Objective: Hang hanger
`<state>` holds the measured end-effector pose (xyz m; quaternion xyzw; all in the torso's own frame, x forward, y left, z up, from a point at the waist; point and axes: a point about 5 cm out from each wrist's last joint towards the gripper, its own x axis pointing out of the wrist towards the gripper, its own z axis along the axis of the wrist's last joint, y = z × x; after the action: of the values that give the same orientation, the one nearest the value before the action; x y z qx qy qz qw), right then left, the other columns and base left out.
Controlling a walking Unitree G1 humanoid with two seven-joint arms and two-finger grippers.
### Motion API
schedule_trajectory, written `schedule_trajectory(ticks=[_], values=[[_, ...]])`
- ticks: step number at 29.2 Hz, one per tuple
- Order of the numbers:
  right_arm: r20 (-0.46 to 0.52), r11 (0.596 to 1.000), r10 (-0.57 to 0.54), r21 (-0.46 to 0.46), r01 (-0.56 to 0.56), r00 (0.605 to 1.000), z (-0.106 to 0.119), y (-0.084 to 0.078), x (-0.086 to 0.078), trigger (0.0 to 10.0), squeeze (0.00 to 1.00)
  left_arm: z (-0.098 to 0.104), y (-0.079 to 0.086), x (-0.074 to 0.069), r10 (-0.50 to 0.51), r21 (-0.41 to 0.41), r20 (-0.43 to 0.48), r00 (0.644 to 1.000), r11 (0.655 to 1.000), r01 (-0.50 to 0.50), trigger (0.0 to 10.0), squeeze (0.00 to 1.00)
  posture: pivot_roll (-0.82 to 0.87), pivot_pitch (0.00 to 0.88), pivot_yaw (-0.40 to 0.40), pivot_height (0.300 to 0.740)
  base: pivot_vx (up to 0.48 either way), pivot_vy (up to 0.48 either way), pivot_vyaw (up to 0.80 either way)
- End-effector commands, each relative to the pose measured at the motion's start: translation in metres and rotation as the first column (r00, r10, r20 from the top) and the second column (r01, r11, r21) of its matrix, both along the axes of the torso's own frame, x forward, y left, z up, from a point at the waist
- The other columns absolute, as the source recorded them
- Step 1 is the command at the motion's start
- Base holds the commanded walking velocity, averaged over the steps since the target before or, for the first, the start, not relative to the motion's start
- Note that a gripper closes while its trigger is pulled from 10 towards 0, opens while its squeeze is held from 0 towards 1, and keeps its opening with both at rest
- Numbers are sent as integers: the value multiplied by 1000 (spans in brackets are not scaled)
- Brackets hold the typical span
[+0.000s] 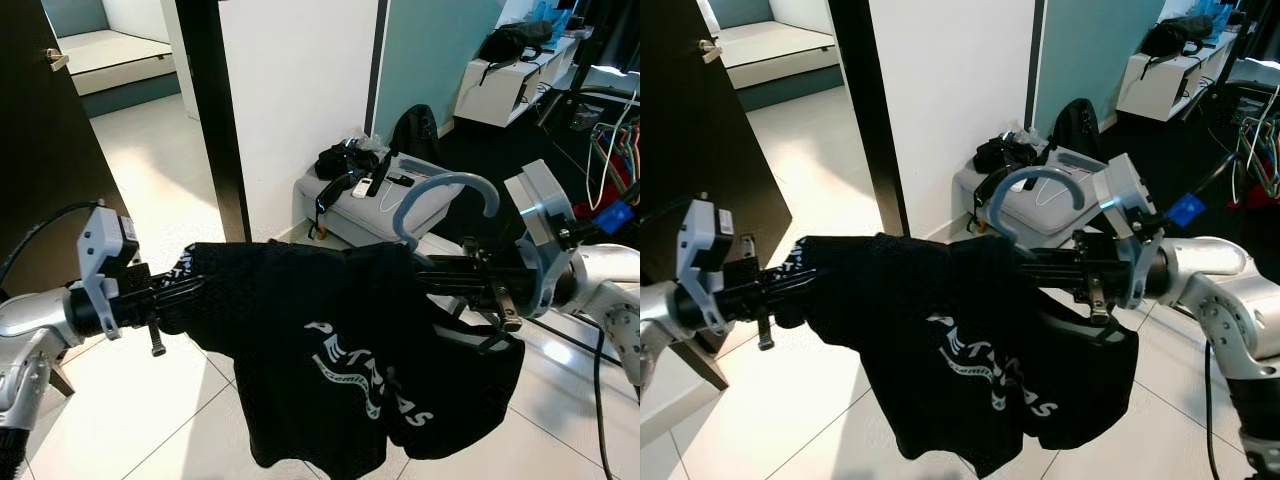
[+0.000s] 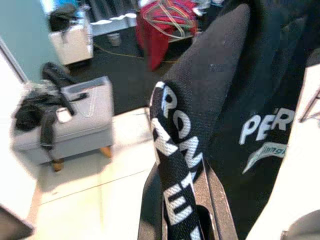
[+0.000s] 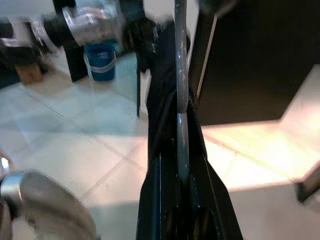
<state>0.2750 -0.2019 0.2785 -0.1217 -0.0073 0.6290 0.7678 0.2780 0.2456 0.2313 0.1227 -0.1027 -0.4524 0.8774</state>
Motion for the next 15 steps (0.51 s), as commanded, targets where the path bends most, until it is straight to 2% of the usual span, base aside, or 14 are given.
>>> schedule_trajectory(ticks=[1, 7, 11, 13, 15], values=[[20, 998, -39, -45, 40, 999, 1, -10, -1, 10000, 0, 9, 13, -1, 54, 11, 37, 998, 998, -55, 0, 0, 2, 30, -19, 740, 0, 0, 0], [-30, 987, -104, -130, 99, 994, -14, -27, -9, 10000, 0, 18, 22, 4, 130, -12, 99, 987, 992, -129, 0, 0, -6, 32, -15, 740, 0, 0, 0], [-28, 983, -133, -129, 129, 991, -16, -31, -9, 10000, 0, 20, 24, 6, 140, -25, 106, 985, 990, -138, 0, 0, -8, 33, -10, 740, 0, 0, 0], [-17, 985, -154, -82, 152, 988, -11, -34, -10, 10000, 0, 18, 29, 8, 171, -20, 103, 980, 985, -170, 0, 0, -9, 34, -8, 740, 0, 0, 0], [-17, 985, -154, -82, 152, 988, -11, -34, -10, 10000, 0, 18, 29, 8, 171, -20, 103, 980, 985, -170, 0, 0, -9, 34, -8, 740, 0, 0, 0]])
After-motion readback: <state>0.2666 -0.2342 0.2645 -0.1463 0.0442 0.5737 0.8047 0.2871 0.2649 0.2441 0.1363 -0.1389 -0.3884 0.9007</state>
